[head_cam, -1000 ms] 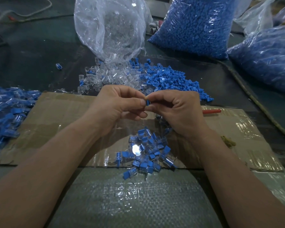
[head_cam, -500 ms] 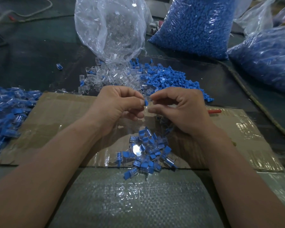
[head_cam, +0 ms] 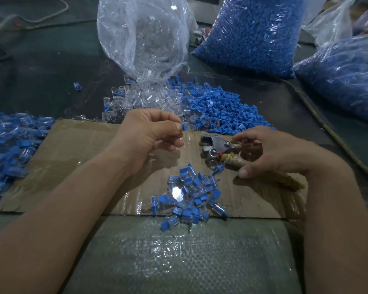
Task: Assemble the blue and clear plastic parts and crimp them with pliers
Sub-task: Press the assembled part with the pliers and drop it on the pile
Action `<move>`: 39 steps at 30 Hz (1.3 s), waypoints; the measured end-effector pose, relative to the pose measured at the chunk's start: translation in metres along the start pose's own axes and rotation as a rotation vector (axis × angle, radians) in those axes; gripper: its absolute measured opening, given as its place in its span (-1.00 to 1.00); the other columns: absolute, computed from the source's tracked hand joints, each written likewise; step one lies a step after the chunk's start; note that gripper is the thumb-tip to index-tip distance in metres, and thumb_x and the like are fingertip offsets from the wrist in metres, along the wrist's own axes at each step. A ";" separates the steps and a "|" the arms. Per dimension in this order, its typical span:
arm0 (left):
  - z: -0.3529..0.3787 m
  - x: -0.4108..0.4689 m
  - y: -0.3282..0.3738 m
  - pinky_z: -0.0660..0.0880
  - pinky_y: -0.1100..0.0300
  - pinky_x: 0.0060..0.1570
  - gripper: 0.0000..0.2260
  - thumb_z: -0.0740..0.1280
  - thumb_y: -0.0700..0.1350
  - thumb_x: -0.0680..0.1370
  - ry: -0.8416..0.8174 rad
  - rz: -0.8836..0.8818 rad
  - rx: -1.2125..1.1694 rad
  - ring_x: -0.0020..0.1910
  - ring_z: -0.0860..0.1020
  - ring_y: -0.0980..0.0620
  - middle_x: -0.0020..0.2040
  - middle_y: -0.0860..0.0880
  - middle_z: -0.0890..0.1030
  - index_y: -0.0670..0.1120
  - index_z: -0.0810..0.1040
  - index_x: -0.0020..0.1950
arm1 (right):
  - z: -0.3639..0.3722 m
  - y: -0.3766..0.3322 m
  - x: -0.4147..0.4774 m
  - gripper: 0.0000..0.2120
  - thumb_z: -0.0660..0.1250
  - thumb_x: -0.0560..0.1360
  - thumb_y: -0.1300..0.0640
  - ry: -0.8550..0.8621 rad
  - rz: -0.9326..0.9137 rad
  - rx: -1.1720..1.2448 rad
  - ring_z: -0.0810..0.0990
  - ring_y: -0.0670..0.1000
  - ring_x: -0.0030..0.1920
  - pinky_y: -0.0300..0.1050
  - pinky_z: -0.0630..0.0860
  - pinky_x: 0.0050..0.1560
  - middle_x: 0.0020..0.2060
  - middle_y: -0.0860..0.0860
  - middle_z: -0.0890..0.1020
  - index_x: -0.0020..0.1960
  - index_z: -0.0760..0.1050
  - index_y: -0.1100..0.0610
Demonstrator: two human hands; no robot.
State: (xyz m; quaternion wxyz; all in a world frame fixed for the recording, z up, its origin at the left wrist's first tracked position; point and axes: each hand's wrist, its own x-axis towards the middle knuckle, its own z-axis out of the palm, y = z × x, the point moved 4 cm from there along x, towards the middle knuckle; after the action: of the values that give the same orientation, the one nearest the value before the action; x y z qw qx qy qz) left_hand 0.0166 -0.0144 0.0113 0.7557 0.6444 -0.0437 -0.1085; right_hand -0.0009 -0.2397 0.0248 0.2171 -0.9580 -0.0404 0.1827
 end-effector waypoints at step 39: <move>0.003 -0.002 0.006 0.54 0.32 -0.35 -0.89 0.30 -0.35 0.44 0.071 0.271 -0.037 -0.38 0.61 0.10 -0.40 0.02 0.62 -0.16 0.49 -0.21 | 0.020 -0.054 0.012 -0.76 0.34 0.37 0.18 0.491 -0.232 -0.031 0.31 -0.14 -0.26 -0.26 0.19 -0.33 -0.25 -0.15 0.33 -0.09 0.29 0.05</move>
State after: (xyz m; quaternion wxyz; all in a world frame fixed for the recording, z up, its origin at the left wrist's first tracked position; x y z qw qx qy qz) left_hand 0.0143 -0.0163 0.0182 0.7762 0.6220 -0.1016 0.0167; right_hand 0.0025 -0.1810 0.0272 0.2251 -0.9659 -0.0988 -0.0816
